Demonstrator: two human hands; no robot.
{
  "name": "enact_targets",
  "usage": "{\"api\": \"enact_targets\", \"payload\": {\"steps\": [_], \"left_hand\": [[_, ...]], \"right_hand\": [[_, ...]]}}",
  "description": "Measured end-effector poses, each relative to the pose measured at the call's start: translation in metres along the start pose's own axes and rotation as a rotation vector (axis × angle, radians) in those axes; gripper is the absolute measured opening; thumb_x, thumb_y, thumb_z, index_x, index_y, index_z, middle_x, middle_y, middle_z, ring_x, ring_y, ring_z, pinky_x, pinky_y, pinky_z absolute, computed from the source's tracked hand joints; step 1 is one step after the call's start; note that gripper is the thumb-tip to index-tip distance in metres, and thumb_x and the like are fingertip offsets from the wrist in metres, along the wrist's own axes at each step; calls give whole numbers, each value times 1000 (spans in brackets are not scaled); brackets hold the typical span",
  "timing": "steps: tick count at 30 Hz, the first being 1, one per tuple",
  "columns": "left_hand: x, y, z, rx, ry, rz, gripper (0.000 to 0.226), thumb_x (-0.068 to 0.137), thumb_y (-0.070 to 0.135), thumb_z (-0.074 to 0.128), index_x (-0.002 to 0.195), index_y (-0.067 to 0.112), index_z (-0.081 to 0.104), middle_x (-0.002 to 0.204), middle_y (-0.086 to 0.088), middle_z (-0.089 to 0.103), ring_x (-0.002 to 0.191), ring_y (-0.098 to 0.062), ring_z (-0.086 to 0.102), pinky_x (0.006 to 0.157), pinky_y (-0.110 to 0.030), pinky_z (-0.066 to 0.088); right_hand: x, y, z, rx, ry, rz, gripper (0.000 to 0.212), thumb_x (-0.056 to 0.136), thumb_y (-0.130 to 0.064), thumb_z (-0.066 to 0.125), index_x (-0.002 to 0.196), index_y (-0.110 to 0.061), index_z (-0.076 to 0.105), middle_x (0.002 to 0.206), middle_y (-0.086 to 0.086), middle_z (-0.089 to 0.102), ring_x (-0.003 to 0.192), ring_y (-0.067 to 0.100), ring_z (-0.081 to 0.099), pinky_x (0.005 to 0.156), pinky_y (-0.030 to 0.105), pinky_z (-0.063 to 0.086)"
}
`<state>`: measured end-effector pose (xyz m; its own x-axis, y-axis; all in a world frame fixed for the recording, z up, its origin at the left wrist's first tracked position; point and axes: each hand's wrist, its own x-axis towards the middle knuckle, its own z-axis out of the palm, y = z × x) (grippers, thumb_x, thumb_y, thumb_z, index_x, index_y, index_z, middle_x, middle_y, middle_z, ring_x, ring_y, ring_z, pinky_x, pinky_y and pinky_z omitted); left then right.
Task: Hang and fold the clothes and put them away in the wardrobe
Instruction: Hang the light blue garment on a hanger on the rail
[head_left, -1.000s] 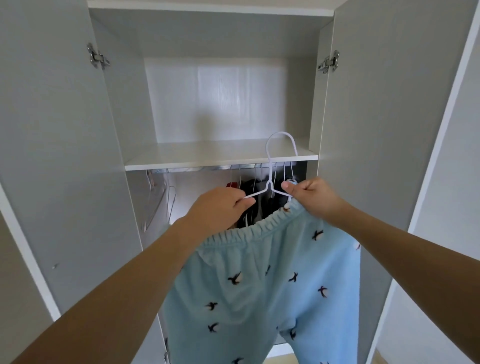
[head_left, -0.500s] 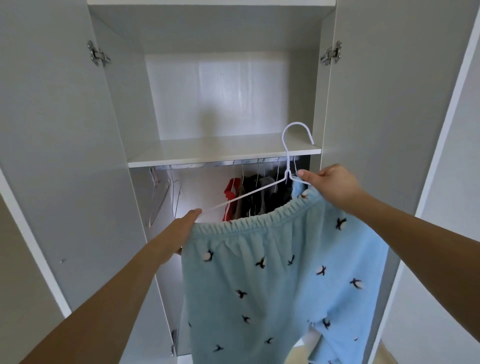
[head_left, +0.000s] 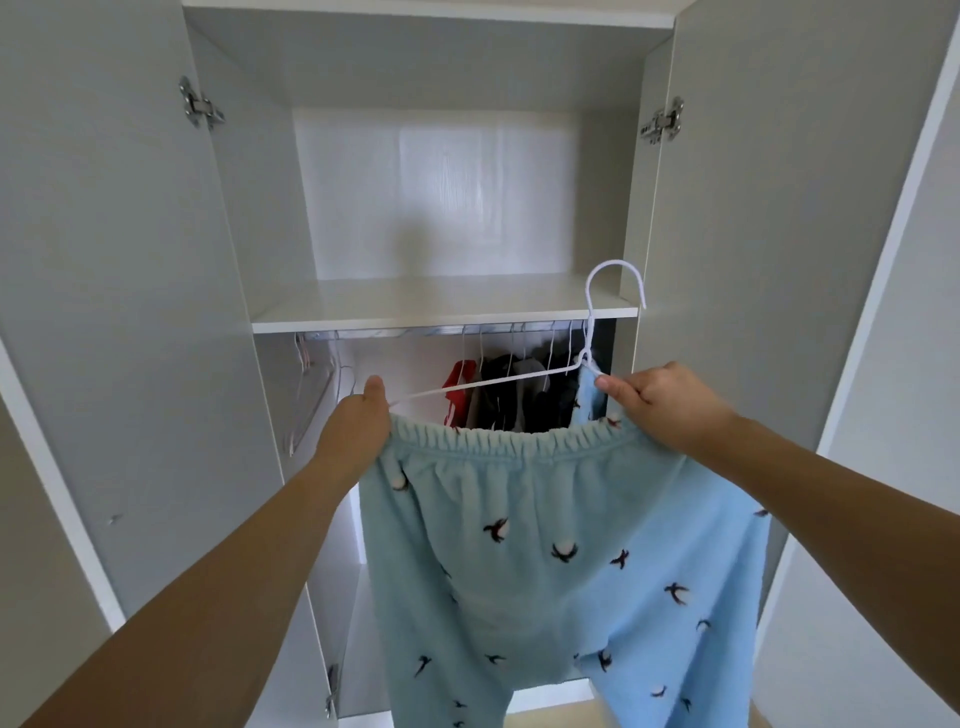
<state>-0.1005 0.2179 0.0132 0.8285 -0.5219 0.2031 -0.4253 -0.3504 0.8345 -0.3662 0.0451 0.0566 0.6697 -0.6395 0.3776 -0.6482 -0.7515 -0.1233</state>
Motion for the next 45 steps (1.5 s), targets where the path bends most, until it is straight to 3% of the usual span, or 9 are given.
{"api": "enact_targets", "payload": {"steps": [3, 5, 7, 10, 14, 18, 24, 30, 45], "left_hand": [[10, 1, -12, 55, 55, -50, 60, 104, 39, 17, 121, -4, 55, 126, -26, 54, 116, -36, 50, 103, -41, 37], [12, 14, -16, 88, 71, -7, 61, 103, 39, 14, 120, -3, 56, 126, -28, 54, 118, -40, 50, 104, -46, 38], [2, 41, -4, 142, 103, 185, 65, 103, 45, 12, 98, 5, 63, 103, -22, 63, 105, -38, 58, 92, -42, 43], [-32, 80, 22, 203, 73, 511, 61, 101, 53, 15, 63, 17, 48, 69, -3, 54, 78, -28, 56, 74, -36, 45], [-25, 81, 25, 330, 14, 729, 58, 96, 57, 23, 85, 12, 57, 85, 1, 45, 81, -22, 50, 74, -37, 44], [-15, 73, 22, 443, -101, 824, 37, 94, 56, 44, 81, 20, 42, 63, 7, 44, 60, -18, 46, 56, -31, 36], [-4, 34, 2, 334, -74, 631, 50, 94, 52, 45, 55, 21, 38, 53, 3, 42, 51, -16, 43, 57, -30, 38], [-20, 40, 18, 428, -151, 683, 53, 95, 55, 40, 54, 23, 35, 52, 5, 38, 52, -14, 39, 57, -29, 36], [-29, 29, 21, 259, -136, 643, 53, 93, 54, 47, 56, 19, 35, 51, 4, 34, 49, -13, 32, 51, -28, 31]], "right_hand": [[-4, 2, -1, -106, -94, -3, 55, 95, -60, 22, 66, -21, 47, 73, 7, 54, 75, 26, 51, 74, 32, 45], [-4, -1, 2, -178, -96, -14, 56, 94, -63, 21, 76, -22, 55, 82, 10, 61, 78, 26, 53, 73, 31, 42], [3, -10, 2, -105, -13, -33, 62, 93, -63, 25, 72, -16, 59, 77, 10, 61, 80, 28, 57, 69, 31, 41], [14, -22, -4, 190, 106, -22, 63, 90, -60, 43, 50, -12, 38, 52, 7, 43, 56, 21, 45, 53, 29, 34], [21, -19, -6, 466, 125, -8, 68, 82, -55, 63, 46, -14, 22, 48, 4, 22, 45, 13, 21, 49, 29, 23], [21, -14, -1, 515, 75, -60, 66, 79, -52, 67, 44, -16, 24, 45, -1, 21, 44, 12, 20, 50, 26, 23], [3, 27, 4, 589, 13, 128, 63, 77, -54, 68, 48, -19, 25, 47, -6, 21, 44, 11, 20, 51, 26, 20], [6, 6, 8, 488, -57, 181, 65, 90, -63, 36, 58, -9, 52, 58, 3, 50, 56, 18, 47, 62, 27, 39], [12, -3, 5, 558, -97, 119, 79, 96, -60, 16, 51, -9, 56, 46, -6, 52, 59, 14, 51, 66, 27, 38]]}}
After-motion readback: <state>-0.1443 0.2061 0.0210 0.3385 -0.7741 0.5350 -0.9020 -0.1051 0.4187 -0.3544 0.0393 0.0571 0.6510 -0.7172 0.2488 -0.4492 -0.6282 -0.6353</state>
